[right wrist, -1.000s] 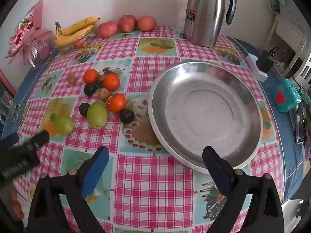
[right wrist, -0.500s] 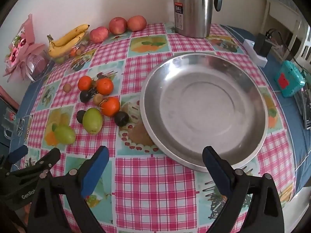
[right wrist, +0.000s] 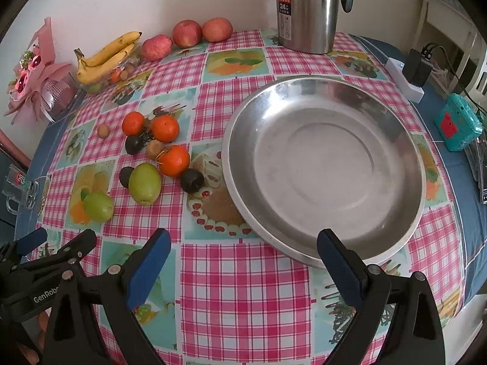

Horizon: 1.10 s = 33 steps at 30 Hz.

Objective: Organize fruits

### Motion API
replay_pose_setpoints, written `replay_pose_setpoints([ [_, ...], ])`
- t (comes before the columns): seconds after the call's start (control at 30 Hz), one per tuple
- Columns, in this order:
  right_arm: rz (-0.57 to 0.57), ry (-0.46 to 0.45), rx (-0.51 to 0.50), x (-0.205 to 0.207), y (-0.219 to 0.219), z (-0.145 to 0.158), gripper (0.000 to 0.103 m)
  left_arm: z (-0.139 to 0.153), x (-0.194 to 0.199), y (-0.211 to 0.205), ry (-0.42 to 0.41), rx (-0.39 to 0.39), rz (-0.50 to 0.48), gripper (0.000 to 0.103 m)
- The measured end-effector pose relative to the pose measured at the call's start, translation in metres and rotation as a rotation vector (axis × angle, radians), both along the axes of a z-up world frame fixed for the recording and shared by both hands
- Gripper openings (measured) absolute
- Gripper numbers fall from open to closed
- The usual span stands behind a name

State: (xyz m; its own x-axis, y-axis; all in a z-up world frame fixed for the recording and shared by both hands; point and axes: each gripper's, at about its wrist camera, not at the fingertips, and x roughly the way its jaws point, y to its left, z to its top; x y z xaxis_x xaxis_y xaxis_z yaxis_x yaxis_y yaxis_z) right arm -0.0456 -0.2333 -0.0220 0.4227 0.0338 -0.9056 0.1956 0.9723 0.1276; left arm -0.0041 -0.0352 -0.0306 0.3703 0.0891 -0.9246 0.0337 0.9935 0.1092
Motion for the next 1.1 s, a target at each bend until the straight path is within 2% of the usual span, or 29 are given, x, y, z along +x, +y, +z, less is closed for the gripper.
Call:
replay_pose_setpoints([
  [1.1, 0.0, 0.005, 0.001, 0.0003, -0.0013, -0.0019, 0.097, -0.0072, 0.0019, 0.0053, 0.025, -0.015, 0.015, 0.103],
])
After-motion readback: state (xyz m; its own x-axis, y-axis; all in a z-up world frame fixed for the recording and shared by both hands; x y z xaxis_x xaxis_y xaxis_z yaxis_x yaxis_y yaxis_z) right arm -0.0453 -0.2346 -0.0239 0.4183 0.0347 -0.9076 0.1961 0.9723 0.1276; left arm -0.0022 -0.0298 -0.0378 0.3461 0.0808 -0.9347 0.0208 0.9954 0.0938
